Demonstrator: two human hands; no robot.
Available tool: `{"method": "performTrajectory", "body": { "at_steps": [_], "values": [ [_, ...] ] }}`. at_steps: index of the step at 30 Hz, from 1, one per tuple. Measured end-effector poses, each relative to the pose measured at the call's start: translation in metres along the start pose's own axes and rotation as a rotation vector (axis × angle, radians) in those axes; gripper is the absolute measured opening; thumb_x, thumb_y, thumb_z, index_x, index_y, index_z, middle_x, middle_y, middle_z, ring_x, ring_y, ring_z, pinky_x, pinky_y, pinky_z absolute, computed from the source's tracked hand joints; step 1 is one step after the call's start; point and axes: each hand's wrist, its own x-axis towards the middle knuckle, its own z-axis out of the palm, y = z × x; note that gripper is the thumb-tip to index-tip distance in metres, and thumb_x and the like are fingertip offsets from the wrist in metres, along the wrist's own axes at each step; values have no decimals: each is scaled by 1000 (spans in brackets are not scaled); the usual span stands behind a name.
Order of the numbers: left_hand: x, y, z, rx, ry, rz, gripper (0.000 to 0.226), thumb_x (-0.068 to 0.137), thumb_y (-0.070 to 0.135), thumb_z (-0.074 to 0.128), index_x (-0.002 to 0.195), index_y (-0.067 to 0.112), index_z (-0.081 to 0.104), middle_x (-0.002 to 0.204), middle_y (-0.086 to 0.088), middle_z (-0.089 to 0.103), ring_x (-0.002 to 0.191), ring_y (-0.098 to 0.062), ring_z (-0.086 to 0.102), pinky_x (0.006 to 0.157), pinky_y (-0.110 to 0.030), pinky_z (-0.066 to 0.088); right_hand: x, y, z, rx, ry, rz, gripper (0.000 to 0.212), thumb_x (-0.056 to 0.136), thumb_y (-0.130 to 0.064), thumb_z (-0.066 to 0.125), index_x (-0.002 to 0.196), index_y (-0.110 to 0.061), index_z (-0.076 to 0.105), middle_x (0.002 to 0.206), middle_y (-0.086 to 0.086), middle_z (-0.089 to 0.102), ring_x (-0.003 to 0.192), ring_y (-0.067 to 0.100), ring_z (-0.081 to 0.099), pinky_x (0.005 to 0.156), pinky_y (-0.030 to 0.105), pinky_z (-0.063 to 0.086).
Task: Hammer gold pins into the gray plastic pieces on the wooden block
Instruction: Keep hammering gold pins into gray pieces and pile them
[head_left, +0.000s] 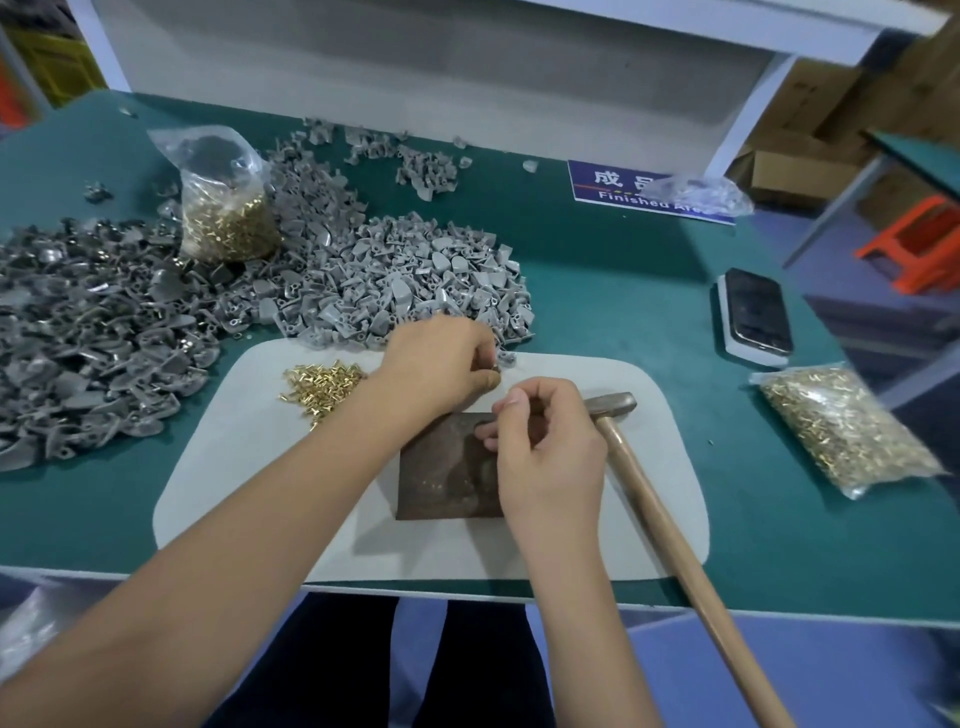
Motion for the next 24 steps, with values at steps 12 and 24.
{"method": "performTrajectory", "body": {
  "at_steps": [12,24],
  "values": [
    [-4,-8,-2,-236,-120,63,18,92,27,69,110,31,71,95,9,69,84,-13,63,77,-29,52,2,1,1,-37,-4,16,12,100,-17,57,91,-24,59,78,-16,69,69,2,72,65,22,53],
    [-13,-29,-4,-335,-103,-39,15,92,17,71,104,22,78,84,8,68,74,0,60,78,-21,50,0,0,0,-43,-22,12,10,100,-18,57,92,-23,59,75,-19,70,71,7,73,72,39,58]
  ]
}}
